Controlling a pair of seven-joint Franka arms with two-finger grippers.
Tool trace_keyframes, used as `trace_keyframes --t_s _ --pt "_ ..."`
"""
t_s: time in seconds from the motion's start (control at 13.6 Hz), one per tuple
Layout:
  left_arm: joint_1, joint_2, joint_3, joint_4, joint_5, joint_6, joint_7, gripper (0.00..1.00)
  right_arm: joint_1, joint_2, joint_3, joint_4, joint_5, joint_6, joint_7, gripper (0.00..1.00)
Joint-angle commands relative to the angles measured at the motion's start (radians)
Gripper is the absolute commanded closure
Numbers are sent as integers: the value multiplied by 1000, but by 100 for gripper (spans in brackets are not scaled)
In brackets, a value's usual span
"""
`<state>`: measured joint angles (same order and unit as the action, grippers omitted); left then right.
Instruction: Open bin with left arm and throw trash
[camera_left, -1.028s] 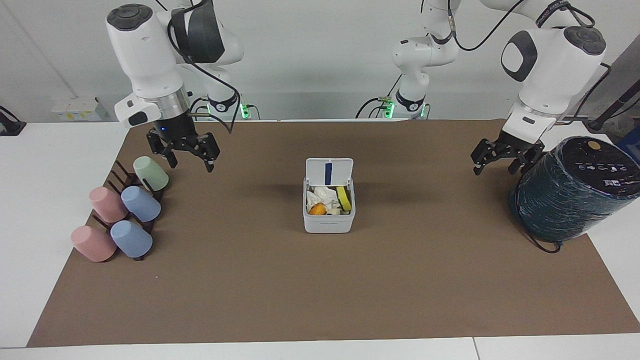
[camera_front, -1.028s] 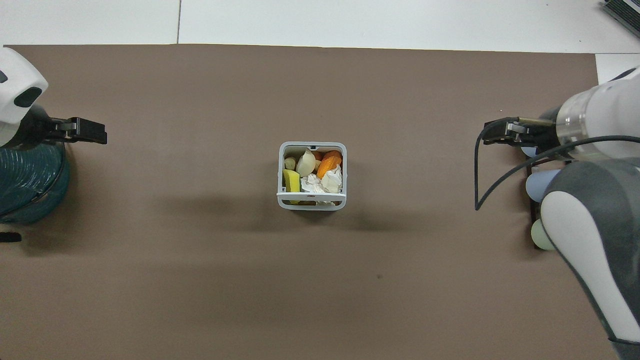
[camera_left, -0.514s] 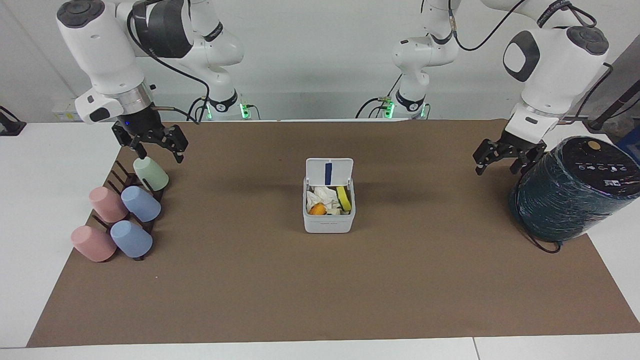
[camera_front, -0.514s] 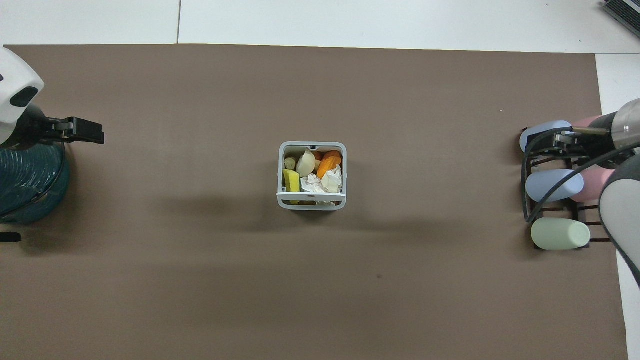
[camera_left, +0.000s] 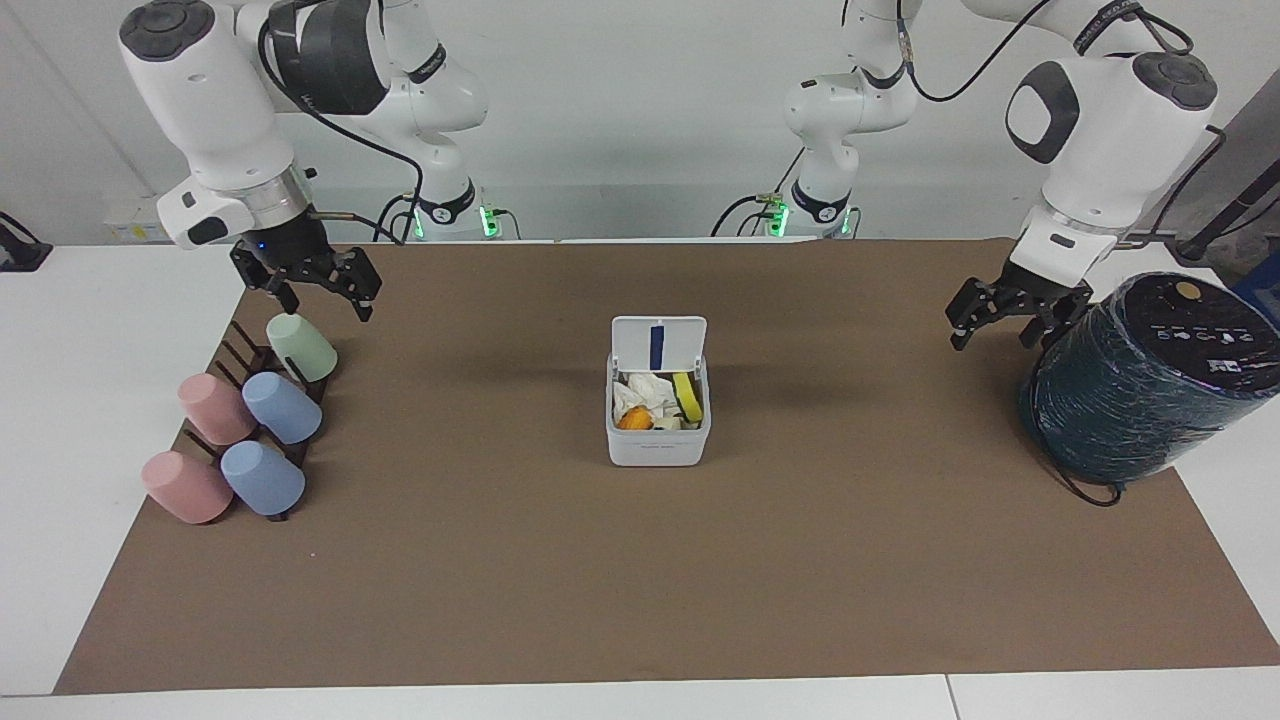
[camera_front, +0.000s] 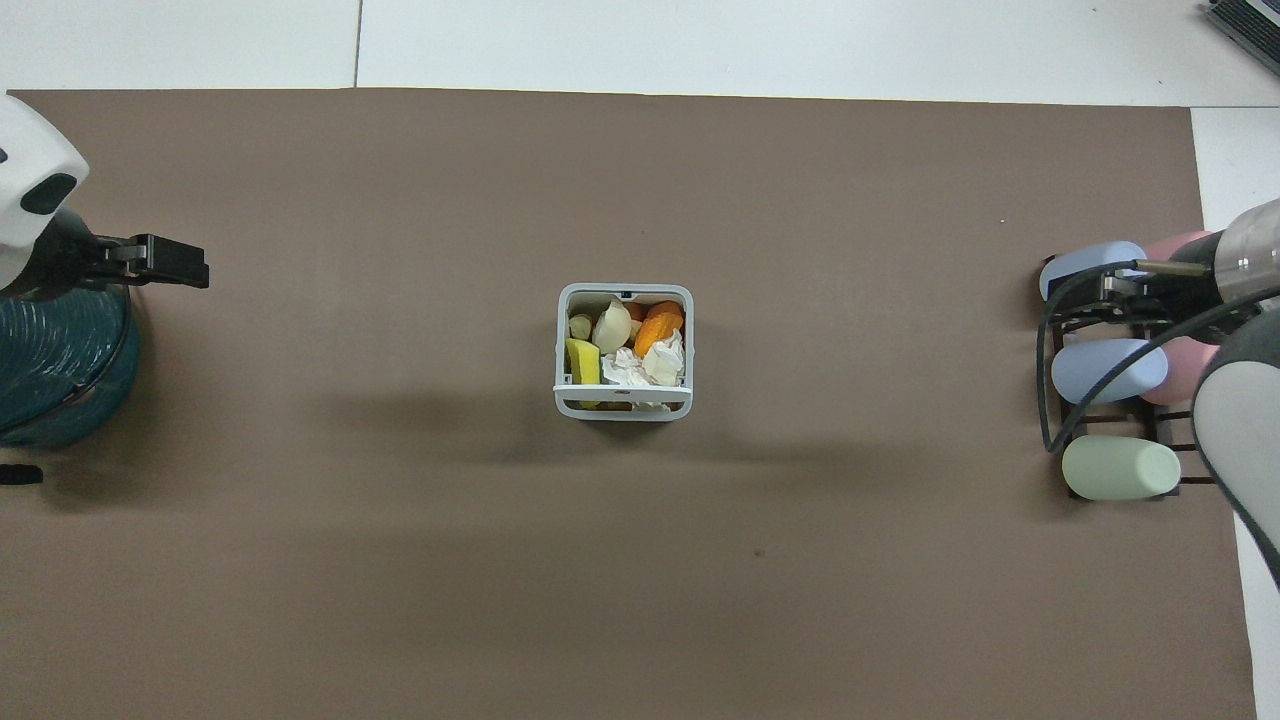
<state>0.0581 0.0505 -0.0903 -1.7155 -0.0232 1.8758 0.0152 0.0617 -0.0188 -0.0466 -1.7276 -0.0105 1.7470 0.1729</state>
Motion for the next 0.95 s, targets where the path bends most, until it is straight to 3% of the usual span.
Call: trace_keyframes --t_s 0.0,0.88 --pt "-1 -29 1 -32 20 8 -17 0 -4 -15 8 0 -2 -38 -20 0" --pt "-1 -29 1 -32 20 8 -17 0 3 -24 16 -10 0 -43 -24 0"
